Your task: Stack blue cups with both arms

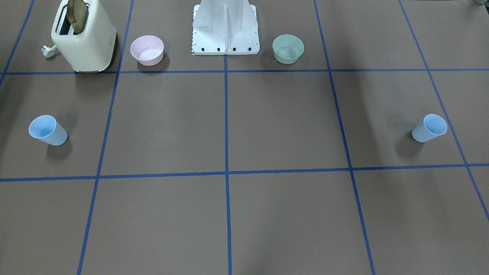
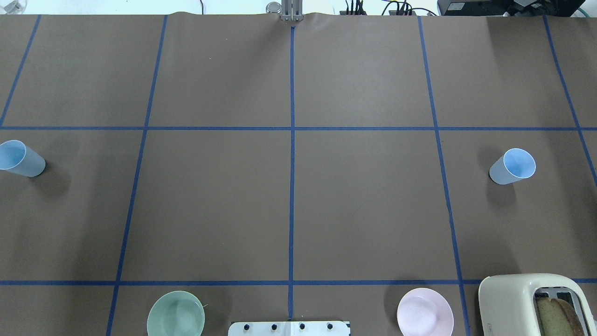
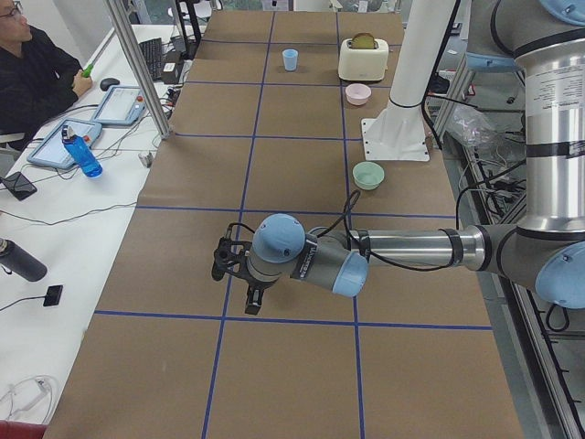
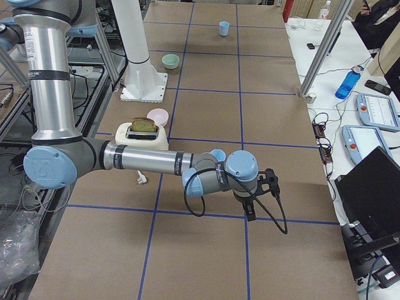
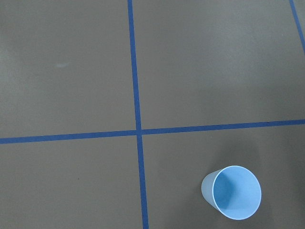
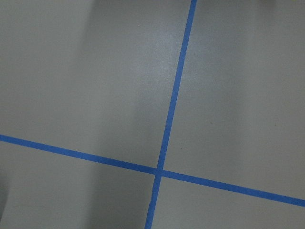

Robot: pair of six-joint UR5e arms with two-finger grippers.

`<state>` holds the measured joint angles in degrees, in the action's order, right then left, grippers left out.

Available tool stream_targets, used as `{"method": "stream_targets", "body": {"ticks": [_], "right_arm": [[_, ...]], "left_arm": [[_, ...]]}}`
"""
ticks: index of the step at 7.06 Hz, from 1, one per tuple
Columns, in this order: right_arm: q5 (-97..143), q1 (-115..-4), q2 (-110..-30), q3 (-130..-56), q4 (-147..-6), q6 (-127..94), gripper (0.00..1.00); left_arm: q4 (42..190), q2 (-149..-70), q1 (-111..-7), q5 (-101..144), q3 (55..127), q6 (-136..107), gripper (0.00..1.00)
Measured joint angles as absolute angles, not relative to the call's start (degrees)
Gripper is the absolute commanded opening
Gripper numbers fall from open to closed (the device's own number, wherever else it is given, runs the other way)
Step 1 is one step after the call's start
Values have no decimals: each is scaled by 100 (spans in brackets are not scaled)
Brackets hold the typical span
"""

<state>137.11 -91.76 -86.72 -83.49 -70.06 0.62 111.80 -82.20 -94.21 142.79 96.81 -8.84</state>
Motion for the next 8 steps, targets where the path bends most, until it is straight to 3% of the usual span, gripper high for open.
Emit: {"method": "stream_targets", "body": {"ticks": [8], "right_arm": [[13733, -8800, -8776, -8708, -6977, -665, 100]], "left_arm": [[11145, -8578, -8833, 14140, 9572, -1127, 98]]}}
